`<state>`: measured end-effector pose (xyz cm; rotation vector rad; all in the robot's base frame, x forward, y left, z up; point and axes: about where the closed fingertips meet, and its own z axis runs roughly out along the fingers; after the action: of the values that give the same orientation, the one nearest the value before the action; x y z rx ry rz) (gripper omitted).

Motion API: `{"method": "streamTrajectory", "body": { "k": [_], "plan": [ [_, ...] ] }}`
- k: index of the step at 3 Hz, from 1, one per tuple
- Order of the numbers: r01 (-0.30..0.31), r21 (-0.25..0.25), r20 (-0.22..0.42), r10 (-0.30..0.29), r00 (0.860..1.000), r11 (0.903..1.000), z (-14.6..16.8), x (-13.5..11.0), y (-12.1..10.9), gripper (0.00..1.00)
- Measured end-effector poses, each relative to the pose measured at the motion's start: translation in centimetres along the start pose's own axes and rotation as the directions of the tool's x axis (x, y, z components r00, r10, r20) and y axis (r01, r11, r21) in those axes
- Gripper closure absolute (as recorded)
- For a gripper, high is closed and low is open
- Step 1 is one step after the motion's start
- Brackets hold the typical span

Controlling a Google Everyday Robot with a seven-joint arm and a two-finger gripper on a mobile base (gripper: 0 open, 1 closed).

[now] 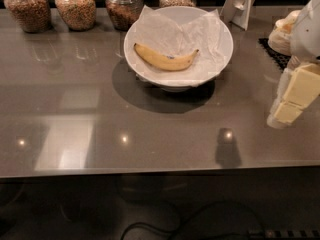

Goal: Pick banana from white bowl

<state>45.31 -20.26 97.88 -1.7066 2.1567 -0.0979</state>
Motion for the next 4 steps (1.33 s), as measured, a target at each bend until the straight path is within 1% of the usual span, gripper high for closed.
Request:
{"method": "streamTrajectory", "body": {
  "k": [1,2,3,4],
  "plan": [
    [0.022,0.063,0.096,-0.028,0.995,0.9978,0.8,-2.8,-2.7,0.0],
    [0.046,0.119,0.206,-0.07,0.976,0.9918,2.1,-6.4,-6.6,0.0],
    [0.075,0.123,0.297,-0.108,0.949,0.9896,4.2,-10.0,-10.4,0.0],
    [0.108,0.134,0.39,-0.153,0.908,0.985,7.1,-14.5,-13.2,0.0]
  ]
}}
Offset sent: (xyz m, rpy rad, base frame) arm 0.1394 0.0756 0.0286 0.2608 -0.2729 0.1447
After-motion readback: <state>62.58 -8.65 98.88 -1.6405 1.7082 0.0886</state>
